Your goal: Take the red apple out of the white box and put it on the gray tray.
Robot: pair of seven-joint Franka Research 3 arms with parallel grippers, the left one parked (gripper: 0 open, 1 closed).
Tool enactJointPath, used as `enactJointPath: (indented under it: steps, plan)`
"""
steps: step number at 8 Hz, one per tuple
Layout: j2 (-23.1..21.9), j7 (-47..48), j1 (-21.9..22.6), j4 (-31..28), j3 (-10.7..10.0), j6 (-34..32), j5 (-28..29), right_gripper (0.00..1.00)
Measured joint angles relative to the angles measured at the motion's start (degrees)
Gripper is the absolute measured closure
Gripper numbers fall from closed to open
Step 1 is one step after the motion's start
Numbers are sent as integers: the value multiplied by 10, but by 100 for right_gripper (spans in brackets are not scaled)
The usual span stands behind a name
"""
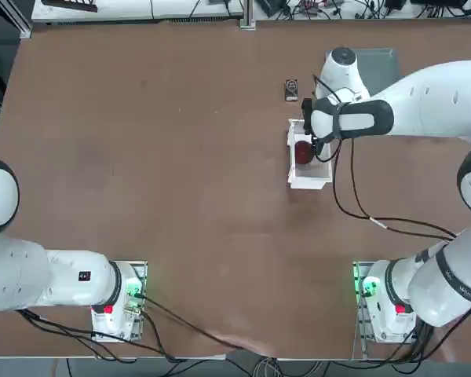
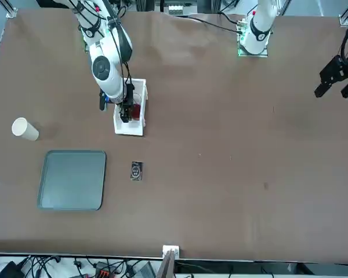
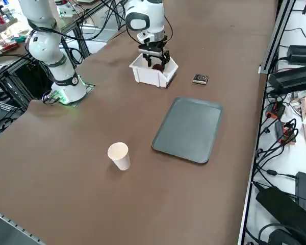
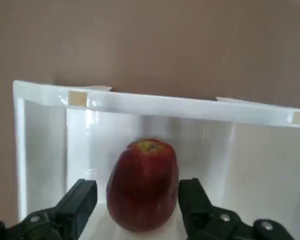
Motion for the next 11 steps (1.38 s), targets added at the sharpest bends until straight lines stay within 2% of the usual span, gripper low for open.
enactJointPath:
  steps: [6,11]
  plan:
    - [21,0,9,-1,0,12,0,1]
    - [23,0,9,-28,-1,42,0,1]
